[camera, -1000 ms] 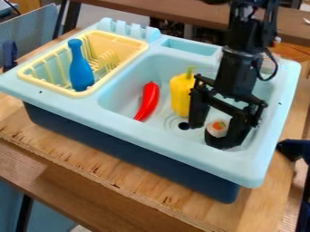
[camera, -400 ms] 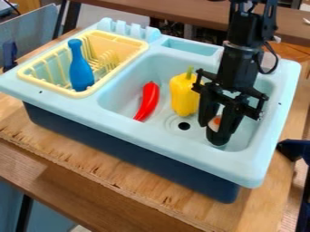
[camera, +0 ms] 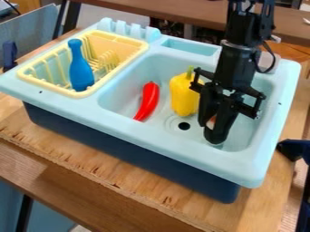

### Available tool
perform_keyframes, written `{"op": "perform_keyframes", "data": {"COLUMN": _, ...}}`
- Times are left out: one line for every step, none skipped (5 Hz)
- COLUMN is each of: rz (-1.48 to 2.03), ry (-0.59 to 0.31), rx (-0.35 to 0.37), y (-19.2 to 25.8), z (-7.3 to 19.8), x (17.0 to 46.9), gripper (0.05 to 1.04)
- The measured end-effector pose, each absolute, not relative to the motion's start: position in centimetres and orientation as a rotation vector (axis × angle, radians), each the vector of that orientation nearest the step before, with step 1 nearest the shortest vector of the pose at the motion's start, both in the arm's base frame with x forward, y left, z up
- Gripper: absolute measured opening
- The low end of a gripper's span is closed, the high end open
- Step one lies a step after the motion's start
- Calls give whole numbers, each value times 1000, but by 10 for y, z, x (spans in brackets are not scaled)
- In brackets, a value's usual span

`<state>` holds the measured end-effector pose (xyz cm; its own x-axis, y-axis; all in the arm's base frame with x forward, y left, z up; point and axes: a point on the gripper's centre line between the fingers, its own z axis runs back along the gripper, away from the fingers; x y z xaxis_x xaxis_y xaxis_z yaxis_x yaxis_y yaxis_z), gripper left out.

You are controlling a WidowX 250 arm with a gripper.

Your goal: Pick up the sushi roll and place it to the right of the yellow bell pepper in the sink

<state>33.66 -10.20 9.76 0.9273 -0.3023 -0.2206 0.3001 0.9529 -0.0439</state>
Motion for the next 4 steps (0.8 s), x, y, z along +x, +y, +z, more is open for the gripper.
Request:
{"op": "perform_keyframes", "data": {"rz": -328, "ry": 152, "rx": -11, "y": -105, "z": 117, "x": 353, "gripper": 287}}
{"op": "perform_keyframes", "data": {"rz": -331, "ry": 115, "rx": -6, "y": -106, "z": 131, "x": 361, "gripper": 287}}
{"op": "perform_keyframes", "data": {"rz": -340, "ry": 130, "rx": -12, "y": -105, "z": 125, "x": 364, "gripper": 287}}
{"op": "perform_keyframes", "data": {"rz": -308, "ry": 166, "rx": -7, "y": -94, "z": 117, "x": 365, "gripper": 286}}
